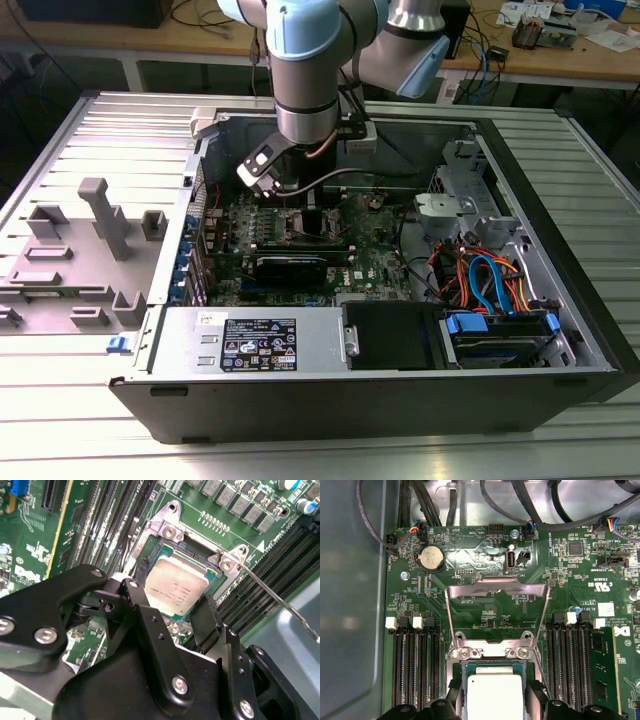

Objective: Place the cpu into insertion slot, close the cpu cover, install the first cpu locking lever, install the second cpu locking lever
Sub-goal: 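Place the cpu into insertion slot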

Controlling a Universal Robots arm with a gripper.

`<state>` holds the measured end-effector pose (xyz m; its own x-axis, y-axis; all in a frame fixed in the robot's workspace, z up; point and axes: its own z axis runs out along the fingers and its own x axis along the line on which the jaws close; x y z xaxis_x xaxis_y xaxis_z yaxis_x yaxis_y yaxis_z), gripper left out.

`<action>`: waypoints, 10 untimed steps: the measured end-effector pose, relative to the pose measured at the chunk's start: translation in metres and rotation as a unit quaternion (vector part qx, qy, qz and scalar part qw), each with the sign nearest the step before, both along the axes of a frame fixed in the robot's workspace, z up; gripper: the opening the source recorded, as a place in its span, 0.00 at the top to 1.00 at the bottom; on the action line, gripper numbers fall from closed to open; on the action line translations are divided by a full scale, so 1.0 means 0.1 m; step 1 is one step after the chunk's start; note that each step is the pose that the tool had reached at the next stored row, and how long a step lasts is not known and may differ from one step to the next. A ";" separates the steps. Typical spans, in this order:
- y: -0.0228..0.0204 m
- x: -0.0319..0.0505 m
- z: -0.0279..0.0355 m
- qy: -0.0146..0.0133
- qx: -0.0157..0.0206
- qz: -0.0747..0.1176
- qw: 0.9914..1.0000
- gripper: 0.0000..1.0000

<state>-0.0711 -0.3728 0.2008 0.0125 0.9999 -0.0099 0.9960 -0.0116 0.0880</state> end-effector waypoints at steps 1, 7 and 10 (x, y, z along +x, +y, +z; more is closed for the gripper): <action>0.000 0.001 0.025 0.000 0.000 0.000 1.000 0.38; 0.000 0.022 0.169 0.005 0.000 0.000 1.000 0.46; 0.000 0.036 0.170 0.006 0.000 0.000 1.000 0.58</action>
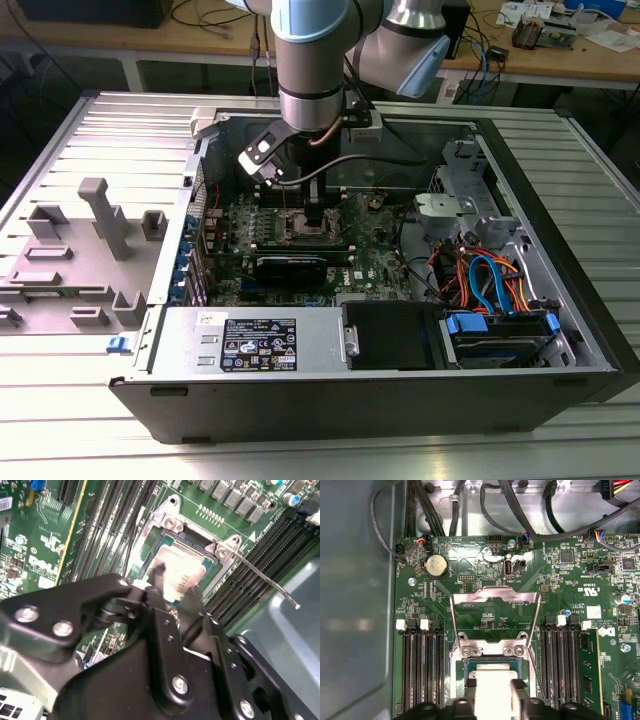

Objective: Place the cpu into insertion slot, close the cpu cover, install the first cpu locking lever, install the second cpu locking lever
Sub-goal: 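Place the cpu into insertion slot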

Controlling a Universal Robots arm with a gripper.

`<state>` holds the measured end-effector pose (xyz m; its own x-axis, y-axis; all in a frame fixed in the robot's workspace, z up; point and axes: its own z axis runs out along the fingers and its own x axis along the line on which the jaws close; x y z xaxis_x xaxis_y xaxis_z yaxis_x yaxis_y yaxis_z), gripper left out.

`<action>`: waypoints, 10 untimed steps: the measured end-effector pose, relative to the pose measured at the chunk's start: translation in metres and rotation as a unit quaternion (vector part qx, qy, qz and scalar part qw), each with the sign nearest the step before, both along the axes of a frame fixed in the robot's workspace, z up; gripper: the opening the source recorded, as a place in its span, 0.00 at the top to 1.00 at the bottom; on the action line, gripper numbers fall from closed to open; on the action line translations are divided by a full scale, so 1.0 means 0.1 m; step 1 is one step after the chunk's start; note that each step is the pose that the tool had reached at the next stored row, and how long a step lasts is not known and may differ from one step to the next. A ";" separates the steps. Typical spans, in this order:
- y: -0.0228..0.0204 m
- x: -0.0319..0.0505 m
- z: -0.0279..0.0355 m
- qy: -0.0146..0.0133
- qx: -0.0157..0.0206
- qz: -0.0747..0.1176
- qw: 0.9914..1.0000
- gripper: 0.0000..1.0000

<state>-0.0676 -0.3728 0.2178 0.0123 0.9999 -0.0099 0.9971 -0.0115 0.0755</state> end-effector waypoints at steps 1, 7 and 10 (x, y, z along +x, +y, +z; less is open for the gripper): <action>0.000 0.000 0.001 0.000 0.000 0.000 1.000 0.65; 0.000 0.001 0.000 0.000 0.000 0.000 1.000 0.89; 0.000 0.001 0.000 0.000 0.000 0.000 1.000 0.89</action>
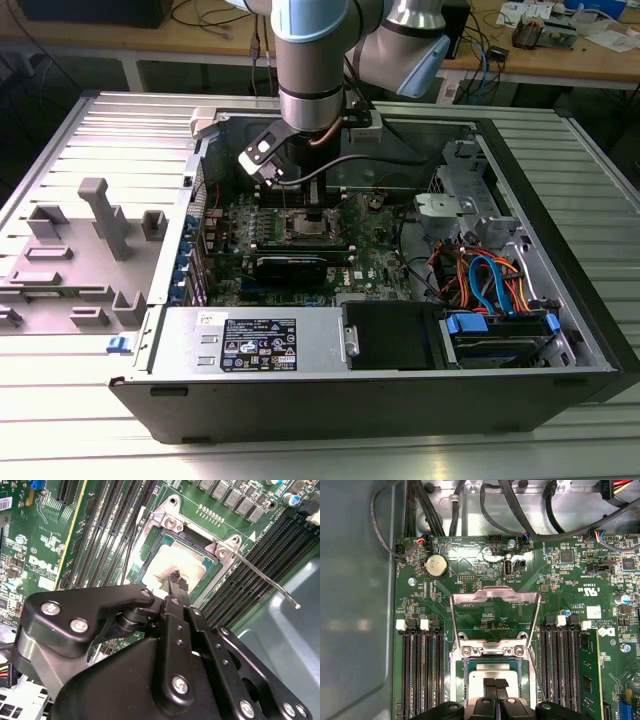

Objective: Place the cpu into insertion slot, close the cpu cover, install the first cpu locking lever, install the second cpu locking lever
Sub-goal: 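Place the cpu into insertion slot, then close the cpu cover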

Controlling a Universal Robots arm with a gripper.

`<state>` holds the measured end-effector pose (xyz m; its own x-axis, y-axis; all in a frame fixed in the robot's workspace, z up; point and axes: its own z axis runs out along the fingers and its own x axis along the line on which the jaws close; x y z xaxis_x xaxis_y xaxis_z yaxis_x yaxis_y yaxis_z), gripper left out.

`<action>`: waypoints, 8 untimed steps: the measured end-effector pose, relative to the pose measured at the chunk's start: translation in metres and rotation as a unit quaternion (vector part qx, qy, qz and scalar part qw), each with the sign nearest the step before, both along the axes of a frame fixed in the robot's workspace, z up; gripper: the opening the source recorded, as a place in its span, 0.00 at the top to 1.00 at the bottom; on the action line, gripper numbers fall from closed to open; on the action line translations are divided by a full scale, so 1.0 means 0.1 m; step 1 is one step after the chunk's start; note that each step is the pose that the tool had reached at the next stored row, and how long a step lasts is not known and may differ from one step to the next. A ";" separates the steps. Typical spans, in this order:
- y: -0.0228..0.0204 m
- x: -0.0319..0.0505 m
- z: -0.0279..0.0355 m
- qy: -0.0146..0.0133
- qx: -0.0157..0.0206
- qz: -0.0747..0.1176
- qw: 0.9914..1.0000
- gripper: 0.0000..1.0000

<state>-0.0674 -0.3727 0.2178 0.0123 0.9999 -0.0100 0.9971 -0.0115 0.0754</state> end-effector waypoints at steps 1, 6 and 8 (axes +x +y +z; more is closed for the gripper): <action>0.000 0.000 0.000 0.000 0.000 0.000 1.000 0.89; 0.000 0.003 0.000 0.000 0.000 0.000 1.000 0.89; 0.000 0.004 0.000 0.000 0.000 0.000 1.000 0.89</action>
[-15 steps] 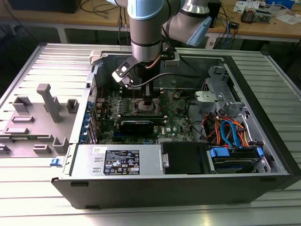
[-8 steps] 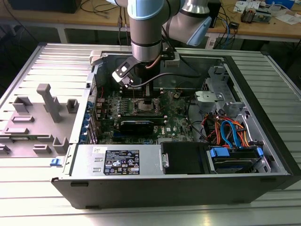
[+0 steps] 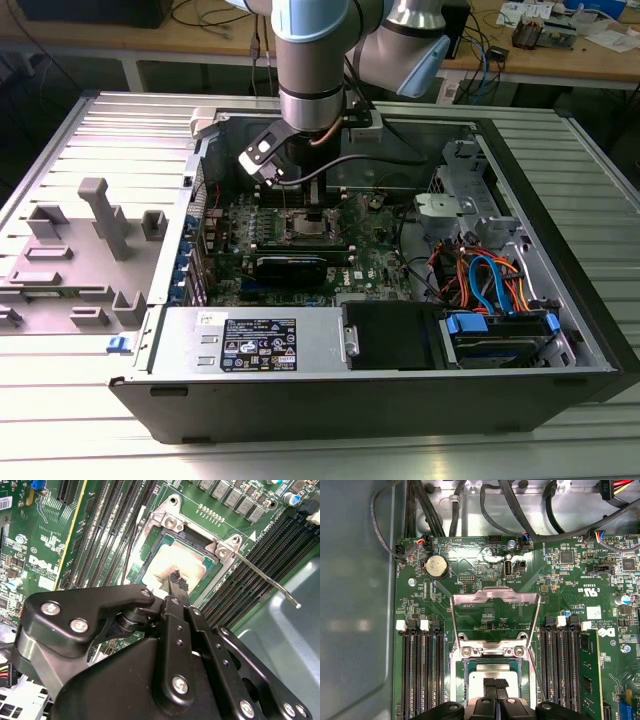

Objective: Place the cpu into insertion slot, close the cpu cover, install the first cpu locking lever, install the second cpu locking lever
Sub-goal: 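Close the cpu cover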

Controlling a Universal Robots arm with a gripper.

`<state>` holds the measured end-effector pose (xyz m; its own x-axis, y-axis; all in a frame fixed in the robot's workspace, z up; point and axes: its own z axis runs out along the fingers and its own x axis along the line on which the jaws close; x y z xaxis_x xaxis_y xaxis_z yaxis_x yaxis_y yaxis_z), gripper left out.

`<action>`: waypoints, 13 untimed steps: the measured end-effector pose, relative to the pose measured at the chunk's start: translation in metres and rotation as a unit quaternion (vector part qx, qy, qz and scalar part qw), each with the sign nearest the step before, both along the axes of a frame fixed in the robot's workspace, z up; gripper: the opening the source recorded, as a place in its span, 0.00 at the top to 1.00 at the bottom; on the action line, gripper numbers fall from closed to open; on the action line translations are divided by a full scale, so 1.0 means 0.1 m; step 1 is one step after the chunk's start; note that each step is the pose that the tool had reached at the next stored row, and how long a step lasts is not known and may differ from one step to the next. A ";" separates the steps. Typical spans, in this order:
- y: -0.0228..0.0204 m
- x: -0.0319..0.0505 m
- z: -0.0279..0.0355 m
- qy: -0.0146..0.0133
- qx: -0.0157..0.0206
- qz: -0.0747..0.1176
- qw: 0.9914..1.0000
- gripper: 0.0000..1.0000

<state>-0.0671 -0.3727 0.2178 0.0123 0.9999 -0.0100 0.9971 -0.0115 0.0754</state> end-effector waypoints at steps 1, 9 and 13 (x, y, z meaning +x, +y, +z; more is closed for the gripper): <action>0.000 0.000 0.001 0.000 0.000 0.000 1.000 0.89; 0.000 0.000 0.063 0.000 0.000 0.000 1.000 0.89; 0.000 0.000 0.147 0.000 0.000 0.000 1.000 0.89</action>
